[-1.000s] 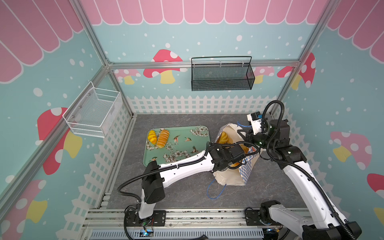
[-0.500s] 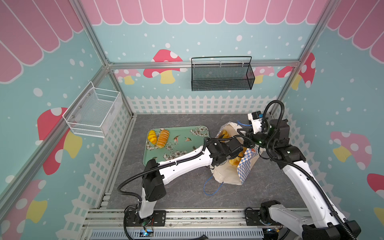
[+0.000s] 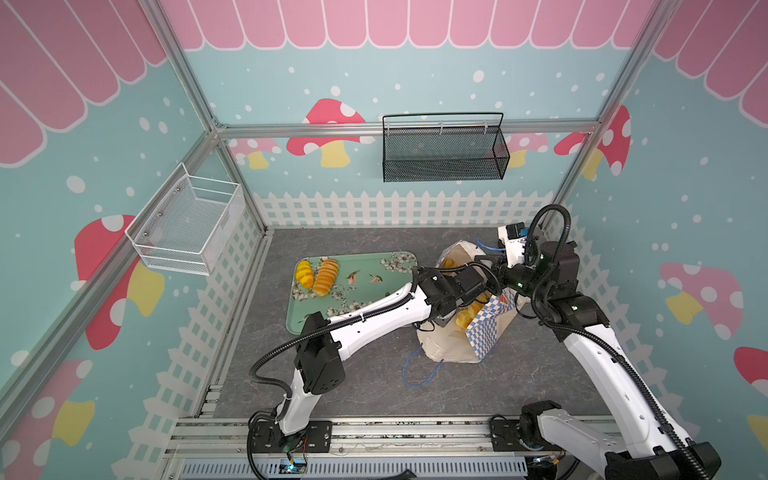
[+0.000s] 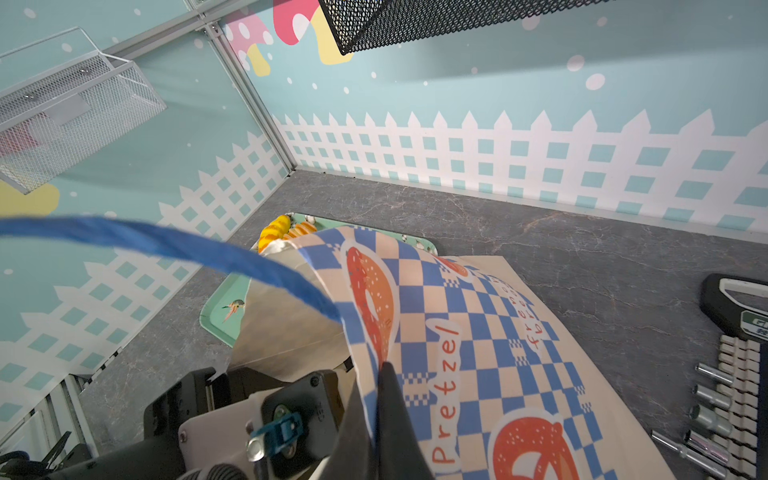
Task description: Take the fake bread out of the paper bag
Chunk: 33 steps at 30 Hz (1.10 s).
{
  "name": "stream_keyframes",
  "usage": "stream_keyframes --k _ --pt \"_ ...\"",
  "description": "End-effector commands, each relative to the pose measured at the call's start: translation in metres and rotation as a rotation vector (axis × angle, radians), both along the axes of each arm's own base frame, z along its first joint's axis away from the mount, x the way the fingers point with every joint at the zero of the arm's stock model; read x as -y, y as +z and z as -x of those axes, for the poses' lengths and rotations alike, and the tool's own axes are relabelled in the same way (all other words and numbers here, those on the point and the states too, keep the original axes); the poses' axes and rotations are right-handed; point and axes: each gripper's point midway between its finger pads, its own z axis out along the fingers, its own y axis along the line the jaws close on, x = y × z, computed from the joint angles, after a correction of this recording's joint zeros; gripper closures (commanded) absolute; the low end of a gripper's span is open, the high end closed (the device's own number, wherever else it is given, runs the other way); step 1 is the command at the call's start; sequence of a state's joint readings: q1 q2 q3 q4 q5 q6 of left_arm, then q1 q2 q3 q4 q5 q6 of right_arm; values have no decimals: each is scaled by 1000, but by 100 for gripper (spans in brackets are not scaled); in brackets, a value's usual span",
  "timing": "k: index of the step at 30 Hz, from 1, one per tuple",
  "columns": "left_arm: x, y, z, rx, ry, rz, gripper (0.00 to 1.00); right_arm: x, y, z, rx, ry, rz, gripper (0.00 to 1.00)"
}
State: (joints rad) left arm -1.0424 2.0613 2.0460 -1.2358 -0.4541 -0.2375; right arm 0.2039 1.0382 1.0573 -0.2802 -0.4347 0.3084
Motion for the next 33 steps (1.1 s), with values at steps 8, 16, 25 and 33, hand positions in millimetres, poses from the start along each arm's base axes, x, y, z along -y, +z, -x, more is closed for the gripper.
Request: stream_keyframes --k 8,16,25,33 --pt "-3 13 -60 16 210 268 51 -8 4 18 13 65 -22 100" --pt "-10 11 -85 79 260 282 52 -9 1 18 2 73 -24 100" --pt "-29 13 -97 124 247 229 61 -10 0 12 -1 75 -14 100" --pt "-43 12 -89 100 185 187 73 -8 0 6 5 61 5 100"
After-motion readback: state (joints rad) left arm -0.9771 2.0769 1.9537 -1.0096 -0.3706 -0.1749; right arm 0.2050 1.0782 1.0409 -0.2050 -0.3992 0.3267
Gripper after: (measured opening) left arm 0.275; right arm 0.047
